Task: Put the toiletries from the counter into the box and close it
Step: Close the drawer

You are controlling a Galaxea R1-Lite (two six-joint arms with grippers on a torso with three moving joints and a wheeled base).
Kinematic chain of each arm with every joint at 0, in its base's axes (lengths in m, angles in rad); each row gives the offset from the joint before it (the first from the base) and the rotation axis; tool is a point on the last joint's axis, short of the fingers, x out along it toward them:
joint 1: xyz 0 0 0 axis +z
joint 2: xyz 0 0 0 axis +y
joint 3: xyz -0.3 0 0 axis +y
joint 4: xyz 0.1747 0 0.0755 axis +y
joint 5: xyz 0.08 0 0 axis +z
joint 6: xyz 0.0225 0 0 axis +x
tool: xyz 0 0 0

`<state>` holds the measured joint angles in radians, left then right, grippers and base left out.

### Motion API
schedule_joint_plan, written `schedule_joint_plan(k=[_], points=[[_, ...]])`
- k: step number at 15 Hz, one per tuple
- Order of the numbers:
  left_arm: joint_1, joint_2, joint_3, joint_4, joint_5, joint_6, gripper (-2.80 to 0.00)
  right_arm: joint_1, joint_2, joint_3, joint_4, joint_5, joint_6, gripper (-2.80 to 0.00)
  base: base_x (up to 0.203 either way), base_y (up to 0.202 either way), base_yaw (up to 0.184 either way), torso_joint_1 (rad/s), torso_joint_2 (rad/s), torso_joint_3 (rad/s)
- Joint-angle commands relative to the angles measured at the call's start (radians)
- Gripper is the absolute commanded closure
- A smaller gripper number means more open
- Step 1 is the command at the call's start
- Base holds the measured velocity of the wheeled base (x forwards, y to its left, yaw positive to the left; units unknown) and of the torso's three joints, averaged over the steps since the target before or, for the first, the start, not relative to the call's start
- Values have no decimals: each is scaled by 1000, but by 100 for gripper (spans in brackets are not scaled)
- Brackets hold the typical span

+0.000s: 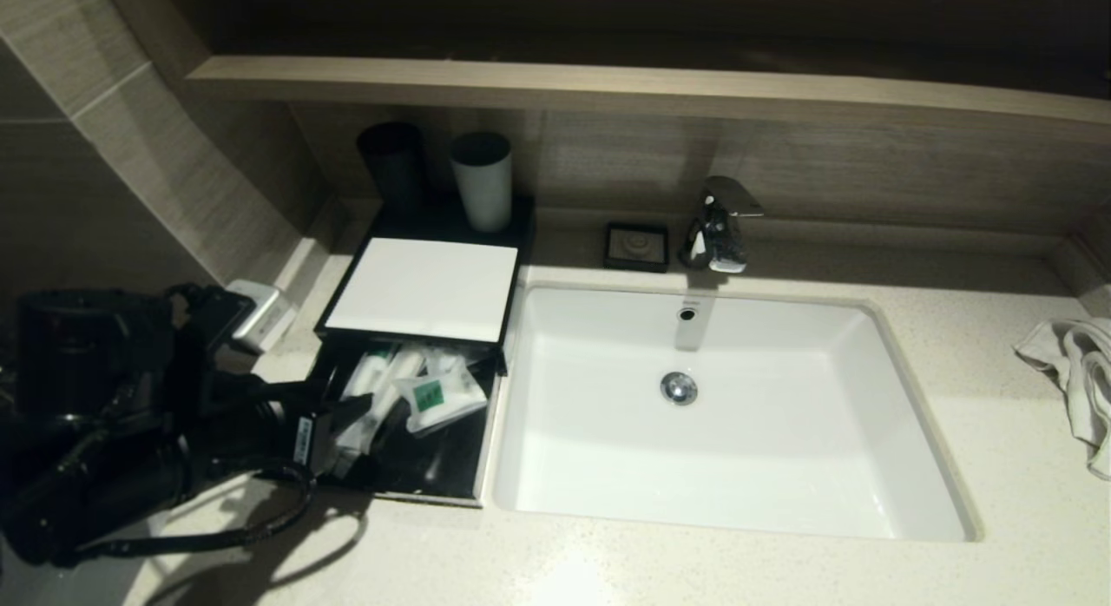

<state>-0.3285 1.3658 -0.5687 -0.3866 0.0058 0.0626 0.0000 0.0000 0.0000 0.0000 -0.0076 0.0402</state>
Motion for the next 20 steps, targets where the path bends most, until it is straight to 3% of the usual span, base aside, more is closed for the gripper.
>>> schedule_joint_plan(k=[1,8,20], points=[[-1,-27,31,-3,11,0,0,0,2,0,0,0,0,0,0,0,0,0,0,0],[0,-96,78,17,33,-1,0,0,2,0,0,0,1,0,0,0,0,0,0,0],[-1,-192,75,316,34,-3,0,0,2,0,0,0,1,0,0,0,0,0,0,0]])
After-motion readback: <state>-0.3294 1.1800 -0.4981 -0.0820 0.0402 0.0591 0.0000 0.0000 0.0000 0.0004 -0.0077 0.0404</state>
